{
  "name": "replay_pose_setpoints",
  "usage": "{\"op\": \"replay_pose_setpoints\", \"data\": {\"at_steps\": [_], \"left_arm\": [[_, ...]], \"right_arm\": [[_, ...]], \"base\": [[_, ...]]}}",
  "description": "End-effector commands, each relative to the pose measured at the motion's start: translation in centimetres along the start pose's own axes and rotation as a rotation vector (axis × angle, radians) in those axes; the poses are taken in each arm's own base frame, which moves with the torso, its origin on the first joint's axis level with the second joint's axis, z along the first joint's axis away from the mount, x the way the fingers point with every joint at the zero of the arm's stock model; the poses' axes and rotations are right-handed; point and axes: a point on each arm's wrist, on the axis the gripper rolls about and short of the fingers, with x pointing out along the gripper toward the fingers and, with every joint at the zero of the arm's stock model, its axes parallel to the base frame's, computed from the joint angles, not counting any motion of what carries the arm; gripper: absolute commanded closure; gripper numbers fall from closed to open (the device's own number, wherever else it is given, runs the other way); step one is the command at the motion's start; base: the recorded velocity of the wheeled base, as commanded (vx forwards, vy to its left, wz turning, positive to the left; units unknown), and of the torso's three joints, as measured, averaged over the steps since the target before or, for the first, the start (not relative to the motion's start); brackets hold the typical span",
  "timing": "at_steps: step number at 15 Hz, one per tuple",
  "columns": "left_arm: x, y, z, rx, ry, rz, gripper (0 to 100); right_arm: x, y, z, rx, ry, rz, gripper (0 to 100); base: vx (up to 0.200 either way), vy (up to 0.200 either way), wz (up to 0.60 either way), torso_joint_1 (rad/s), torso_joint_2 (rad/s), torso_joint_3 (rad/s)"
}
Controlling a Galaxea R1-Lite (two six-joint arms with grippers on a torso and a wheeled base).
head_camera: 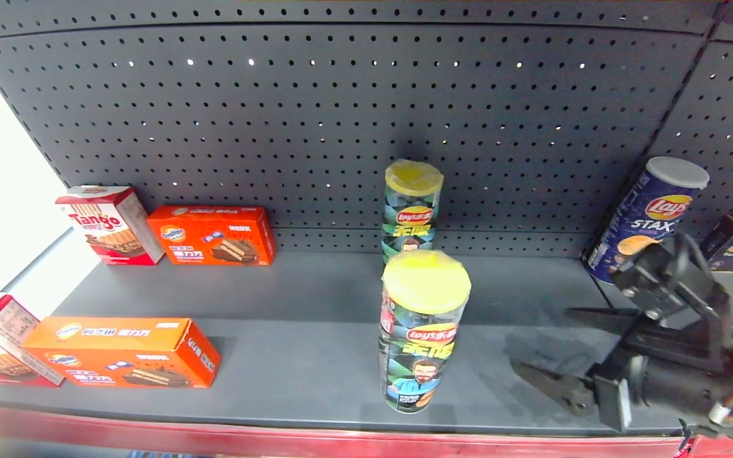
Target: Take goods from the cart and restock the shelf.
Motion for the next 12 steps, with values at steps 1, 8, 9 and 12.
{"op": "replay_pose_setpoints", "data": {"at_steps": [1, 8, 9, 12], "left_arm": [[0.0, 0.0, 0.0, 0.0, 0.001, 0.0, 0], [0.0, 0.0, 0.0, 0.0, 0.001, 0.0, 0], [0.0, 0.0, 0.0, 0.0, 0.003, 0.0, 0], [0.0, 0.0, 0.0, 0.003, 0.001, -0.002, 0]], "right_arm": [[-7.4, 0.3, -4.6, 0.002, -0.121, 0.042, 0], [-13.1, 0.6, -13.4, 0.012, -0.202, 0.026, 0], [-13.5, 0.6, -14.6, 0.015, -0.213, 0.021, 0], [-15.3, 0.8, -17.0, 0.063, -0.217, -0.042, 0]], "base": [[0.0, 0.0, 0.0, 0.0, 0.0, 0.0], [0.0, 0.0, 0.0, 0.0, 0.0, 0.0], [0.0, 0.0, 0.0, 0.0, 0.0, 0.0], [0.0, 0.0, 0.0, 0.0, 0.0, 0.0]]}}
